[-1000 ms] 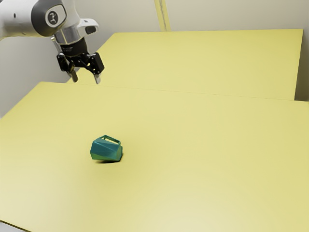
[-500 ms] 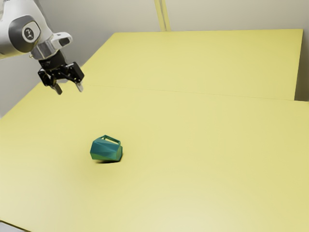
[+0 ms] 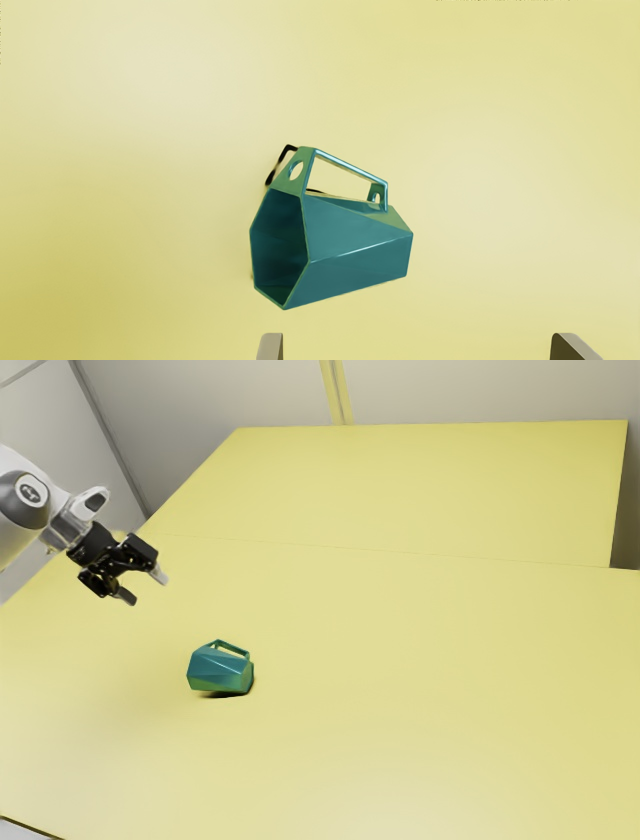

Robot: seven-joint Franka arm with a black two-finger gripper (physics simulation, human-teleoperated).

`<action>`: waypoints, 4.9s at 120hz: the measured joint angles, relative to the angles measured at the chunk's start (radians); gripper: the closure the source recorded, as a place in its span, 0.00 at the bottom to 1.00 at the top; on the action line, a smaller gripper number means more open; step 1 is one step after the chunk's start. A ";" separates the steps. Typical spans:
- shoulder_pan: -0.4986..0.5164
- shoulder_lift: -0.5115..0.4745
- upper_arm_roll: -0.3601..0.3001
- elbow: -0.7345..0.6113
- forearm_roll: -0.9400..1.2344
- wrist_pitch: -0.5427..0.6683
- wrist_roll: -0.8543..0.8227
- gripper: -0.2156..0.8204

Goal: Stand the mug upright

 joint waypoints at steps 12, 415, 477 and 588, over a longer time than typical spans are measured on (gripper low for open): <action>0.021 0.001 0.004 -0.050 -0.049 0.029 0.060 0.23; -0.071 0.154 0.020 -0.244 -0.583 0.088 0.839 0.95; -0.337 0.055 0.119 -0.192 -0.298 0.164 0.721 0.97; -0.452 -0.089 0.067 -0.248 0.410 0.269 0.142 0.97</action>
